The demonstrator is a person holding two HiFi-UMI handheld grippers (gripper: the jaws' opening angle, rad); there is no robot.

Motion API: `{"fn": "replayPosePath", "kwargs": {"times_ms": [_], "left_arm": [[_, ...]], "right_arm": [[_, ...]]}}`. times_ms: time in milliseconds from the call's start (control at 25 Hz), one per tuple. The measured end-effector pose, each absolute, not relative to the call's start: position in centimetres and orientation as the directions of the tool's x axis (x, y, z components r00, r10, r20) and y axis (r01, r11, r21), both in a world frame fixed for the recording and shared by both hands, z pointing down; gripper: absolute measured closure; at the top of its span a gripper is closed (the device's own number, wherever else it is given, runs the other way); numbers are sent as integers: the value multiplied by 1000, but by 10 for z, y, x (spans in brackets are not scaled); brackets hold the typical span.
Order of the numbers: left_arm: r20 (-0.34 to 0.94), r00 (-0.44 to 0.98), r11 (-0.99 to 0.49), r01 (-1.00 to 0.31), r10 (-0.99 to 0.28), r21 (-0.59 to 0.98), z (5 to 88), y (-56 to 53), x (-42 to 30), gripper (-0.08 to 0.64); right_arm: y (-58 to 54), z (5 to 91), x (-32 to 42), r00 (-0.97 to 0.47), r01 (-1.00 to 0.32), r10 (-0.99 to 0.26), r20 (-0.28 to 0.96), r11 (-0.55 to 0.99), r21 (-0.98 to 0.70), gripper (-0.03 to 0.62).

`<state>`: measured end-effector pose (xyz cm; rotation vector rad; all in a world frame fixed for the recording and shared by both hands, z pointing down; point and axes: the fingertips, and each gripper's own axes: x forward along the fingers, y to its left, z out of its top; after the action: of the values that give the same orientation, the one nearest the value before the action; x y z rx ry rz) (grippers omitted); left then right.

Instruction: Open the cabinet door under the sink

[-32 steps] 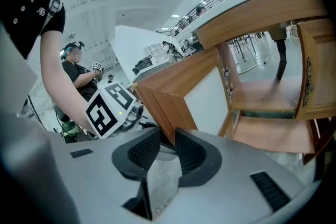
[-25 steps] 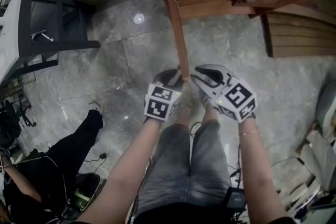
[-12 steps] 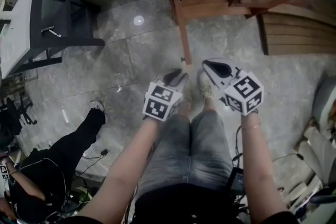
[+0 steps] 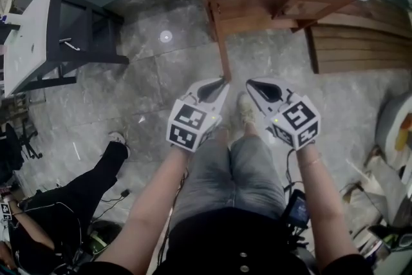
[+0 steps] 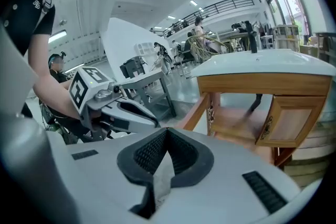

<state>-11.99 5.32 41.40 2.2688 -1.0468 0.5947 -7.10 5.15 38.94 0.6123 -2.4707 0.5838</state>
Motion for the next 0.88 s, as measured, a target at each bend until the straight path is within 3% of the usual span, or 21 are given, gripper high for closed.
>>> {"fn": "replayPosePath", "kwargs": {"times_ms": [880], "left_arm": [[430,564,-487,-826,-705,284,265,8,-107,520]], "right_arm": [[-11,227,-33,-722,-598,-517,460,800,-39,583]]}}
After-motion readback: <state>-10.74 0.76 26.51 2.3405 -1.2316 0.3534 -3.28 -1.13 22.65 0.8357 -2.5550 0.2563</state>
